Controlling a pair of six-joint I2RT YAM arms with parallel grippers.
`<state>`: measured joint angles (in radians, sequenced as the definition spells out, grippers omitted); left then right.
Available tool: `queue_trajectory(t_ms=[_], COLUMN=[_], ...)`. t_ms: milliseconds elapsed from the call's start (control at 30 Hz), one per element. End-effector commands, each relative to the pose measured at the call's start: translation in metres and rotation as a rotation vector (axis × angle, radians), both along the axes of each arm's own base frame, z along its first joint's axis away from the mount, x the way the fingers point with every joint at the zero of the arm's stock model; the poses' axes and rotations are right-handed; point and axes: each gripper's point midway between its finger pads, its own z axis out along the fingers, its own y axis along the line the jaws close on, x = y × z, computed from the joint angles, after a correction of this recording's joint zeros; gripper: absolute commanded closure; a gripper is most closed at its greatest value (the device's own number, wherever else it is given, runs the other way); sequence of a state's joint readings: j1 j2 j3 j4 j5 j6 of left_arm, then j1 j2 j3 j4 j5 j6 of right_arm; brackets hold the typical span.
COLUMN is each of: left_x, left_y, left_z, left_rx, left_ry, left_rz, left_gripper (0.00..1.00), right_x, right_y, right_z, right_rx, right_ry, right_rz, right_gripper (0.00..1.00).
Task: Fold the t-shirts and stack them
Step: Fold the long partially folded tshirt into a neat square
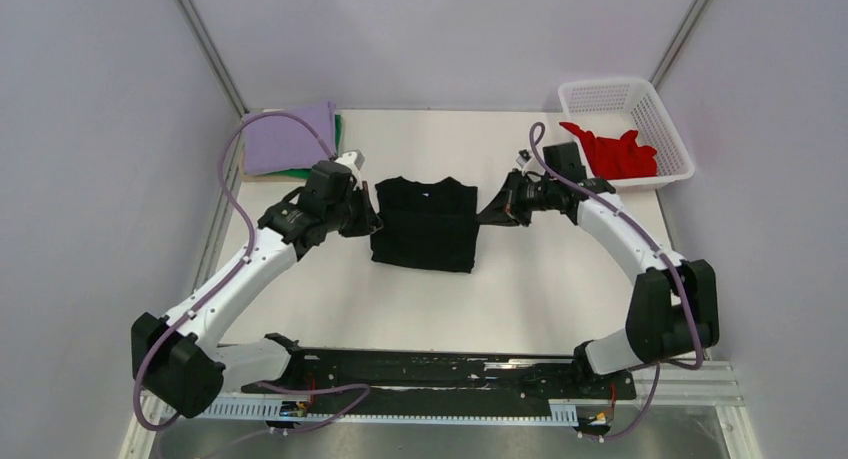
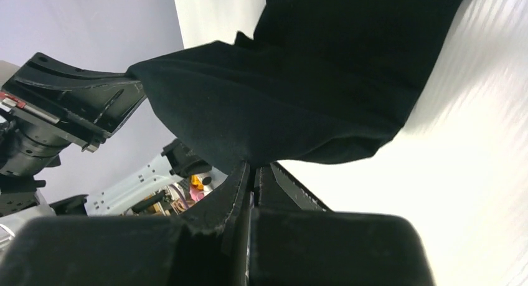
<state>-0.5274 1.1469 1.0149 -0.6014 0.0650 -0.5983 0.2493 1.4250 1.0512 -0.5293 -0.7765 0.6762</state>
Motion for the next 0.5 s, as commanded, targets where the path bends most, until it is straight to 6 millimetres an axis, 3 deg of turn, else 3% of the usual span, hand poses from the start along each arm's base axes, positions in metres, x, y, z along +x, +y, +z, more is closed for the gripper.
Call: queue_trajectory(t_ms=[0, 133, 367, 467], left_x=[0.054, 0.085, 0.126, 0.142], left_y=[0.004, 0.017, 0.017, 0.019], left_z=[0.023, 0.017, 0.016, 0.003], left_rx=[-0.025, -0.017, -0.001, 0.022], left_ry=[-0.121, -0.106, -0.128, -0.104], left_rz=[0.057, 0.121, 0.141, 0.15], left_gripper=[1.0, 1.0, 1.0, 1.0], right_x=[0.039, 0.068, 0.103, 0.119], right_y=[0.001, -0.005, -0.012, -0.016], right_z=[0.023, 0.022, 0.013, 0.009], right_rx=[0.034, 0.008, 0.011, 0.0], right_ry=[-0.101, -0.117, -0.109, -0.111], right_rz=[0.016, -0.028, -0.053, -0.074], right_gripper=[1.0, 1.0, 1.0, 1.0])
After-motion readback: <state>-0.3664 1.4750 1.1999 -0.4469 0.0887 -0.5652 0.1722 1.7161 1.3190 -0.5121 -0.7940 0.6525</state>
